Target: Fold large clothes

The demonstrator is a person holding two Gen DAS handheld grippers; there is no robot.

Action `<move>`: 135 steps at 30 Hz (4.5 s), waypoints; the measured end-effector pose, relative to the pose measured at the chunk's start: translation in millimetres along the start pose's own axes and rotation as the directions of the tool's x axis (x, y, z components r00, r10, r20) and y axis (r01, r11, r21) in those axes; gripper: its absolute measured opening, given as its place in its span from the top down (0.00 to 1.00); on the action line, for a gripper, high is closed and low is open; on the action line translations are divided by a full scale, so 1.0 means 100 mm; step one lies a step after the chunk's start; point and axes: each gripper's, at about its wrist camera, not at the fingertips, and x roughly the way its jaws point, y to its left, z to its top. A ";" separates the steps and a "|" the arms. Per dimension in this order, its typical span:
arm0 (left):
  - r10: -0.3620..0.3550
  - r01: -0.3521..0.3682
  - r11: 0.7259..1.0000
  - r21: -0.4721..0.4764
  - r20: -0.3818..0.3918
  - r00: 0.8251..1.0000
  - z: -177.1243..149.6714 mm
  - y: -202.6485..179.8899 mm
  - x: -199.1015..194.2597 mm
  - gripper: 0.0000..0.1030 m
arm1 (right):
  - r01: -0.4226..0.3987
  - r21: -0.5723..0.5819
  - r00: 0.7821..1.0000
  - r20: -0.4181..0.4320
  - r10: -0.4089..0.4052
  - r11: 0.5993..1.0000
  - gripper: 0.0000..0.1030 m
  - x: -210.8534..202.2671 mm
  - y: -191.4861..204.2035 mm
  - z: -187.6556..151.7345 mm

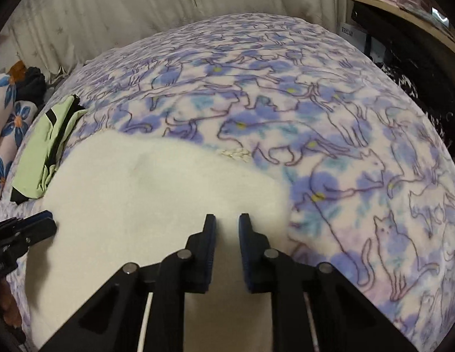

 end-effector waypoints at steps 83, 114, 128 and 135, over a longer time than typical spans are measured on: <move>-0.131 0.129 0.990 -0.060 -0.033 0.991 -0.77 -0.02 -0.68 0.40 | -0.391 0.072 0.915 -0.082 0.396 0.918 0.58 -0.56 0.35 -0.82; 0.059 -0.056 0.998 -0.021 0.173 0.983 0.97 3.05 -2.65 0.39 | -0.619 -0.144 0.769 0.089 0.633 0.772 0.58 -0.26 3.56 1.29; 0.130 -0.108 0.978 -0.179 0.112 0.985 0.52 4.45 -1.33 0.04 | -0.470 -0.180 0.883 -0.086 0.462 0.864 0.32 1.11 3.57 1.17; 0.304 -0.286 0.952 -0.105 0.267 0.914 0.69 4.04 -1.90 0.81 | -0.242 -0.380 0.921 0.200 0.335 0.893 0.42 0.34 3.81 1.15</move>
